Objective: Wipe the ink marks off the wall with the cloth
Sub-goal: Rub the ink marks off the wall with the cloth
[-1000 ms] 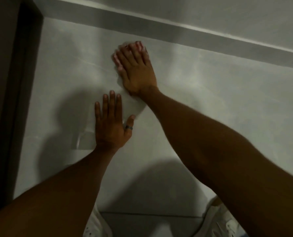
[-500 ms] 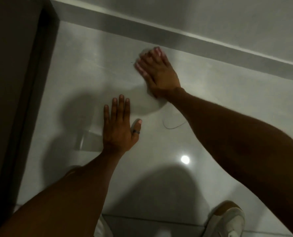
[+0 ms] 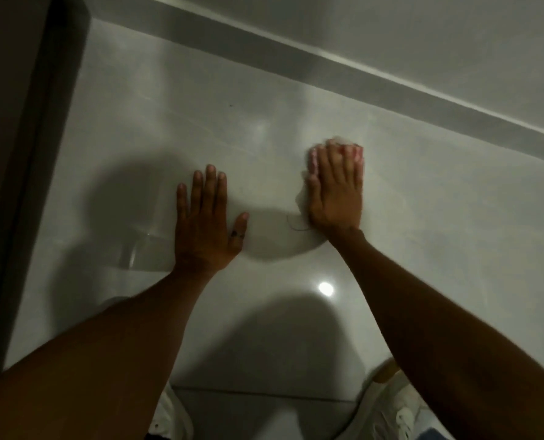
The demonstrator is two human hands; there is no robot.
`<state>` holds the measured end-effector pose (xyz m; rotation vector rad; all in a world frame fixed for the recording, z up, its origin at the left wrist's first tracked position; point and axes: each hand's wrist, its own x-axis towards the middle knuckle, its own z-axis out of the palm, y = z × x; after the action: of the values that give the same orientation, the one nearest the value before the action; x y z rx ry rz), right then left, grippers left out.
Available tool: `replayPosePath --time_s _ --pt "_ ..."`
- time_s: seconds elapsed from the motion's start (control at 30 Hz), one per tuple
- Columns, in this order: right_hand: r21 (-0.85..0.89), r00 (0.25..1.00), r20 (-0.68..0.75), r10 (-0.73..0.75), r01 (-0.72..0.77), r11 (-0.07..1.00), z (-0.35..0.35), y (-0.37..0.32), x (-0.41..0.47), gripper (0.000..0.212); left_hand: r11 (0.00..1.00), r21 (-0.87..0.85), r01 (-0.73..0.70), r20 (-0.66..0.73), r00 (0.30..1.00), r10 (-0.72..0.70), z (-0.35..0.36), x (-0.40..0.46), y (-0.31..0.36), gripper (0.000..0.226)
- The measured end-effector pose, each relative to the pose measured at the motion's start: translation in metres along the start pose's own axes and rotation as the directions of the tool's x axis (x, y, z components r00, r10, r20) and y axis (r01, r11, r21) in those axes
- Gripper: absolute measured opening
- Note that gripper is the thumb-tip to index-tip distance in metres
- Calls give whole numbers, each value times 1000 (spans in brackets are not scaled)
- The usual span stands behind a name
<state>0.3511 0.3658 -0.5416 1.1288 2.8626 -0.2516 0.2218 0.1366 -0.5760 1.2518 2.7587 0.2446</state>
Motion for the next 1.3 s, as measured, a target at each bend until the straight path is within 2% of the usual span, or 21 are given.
replayPosePath --time_s 0.03,0.07,0.1,0.13,0.2,0.3,0.37,0.47,0.53,0.63,0.67,0.7,0.77,0.83,0.9,1.03,1.13,1.23,1.3 --pt "-14 996 -2 88 -88 996 3 -4 -11 60 1000 -11 -2 10 1000 2 0 1 0 85" --pt "-21 995 -9 95 -96 995 6 -12 -24 60 1000 -20 -2 15 1000 2 0 2 1 84" --pt "-9 1000 -15 17 -17 1000 10 -23 -38 60 1000 -23 1 15 1000 0 0 2 1 84" --pt "9 992 1 -124 124 992 15 -33 -53 59 1000 -19 2 15 1000 -2 0 2 1 84" --pt "29 919 84 -386 385 922 21 -46 -75 60 1000 2 1 17 1000 -1 -1 0 1 84" --pt "11 823 105 -558 560 828 22 -31 -58 61 1000 15 -7 16 1000 6 -2 0 0 84" --pt "-1 856 64 -513 514 858 19 -16 -35 57 1000 -3 -1 30 1000 1 -3 1 -1 85" --pt "-12 980 -1 -199 199 980 8 24 -11 56 1000 -19 -4 52 999 5 -5 2 -1 86" --pt "-36 999 7 -34 34 999 1 58 -18 59 1000 -14 2 56 998 -1 -7 3 0 86" --pt "-51 985 15 172 -171 984 -1 77 -55 61 1000 -15 14 54 998 -13 -8 2 1 86" --pt "-47 985 13 174 -173 984 1 70 -72 60 1000 -23 13 51 999 -12 -7 2 3 85" --pt "-30 994 21 105 -104 994 4 57 -89 58 1000 -24 14 44 999 -13 -6 3 4 85" --pt "13 987 79 -138 138 990 14 18 -121 55 1000 -5 11 23 1000 -11 -3 2 3 84" --pt "35 952 102 -290 288 957 19 -13 -130 57 1000 4 1 -5 1000 -1 0 1 1 83" --pt "54 918 84 -389 385 921 21 -21 -107 58 1000 13 -7 -30 1000 8 3 0 -1 81" --pt "-15 812 31 -583 584 812 15 4 -30 52 999 32 2 -45 999 -1 4 -1 -1 82" --pt "-42 870 -50 -491 489 871 4 35 22 52 999 45 -4 -10 1000 4 4 -1 -2 83" --pt "-15 964 -73 -255 255 967 -1 73 44 53 997 74 9 -11 1000 -9 2 -1 -1 83" --pt "-9 993 -50 -104 104 995 -3 92 32 55 996 89 11 -3 1000 -11 0 -1 0 82"
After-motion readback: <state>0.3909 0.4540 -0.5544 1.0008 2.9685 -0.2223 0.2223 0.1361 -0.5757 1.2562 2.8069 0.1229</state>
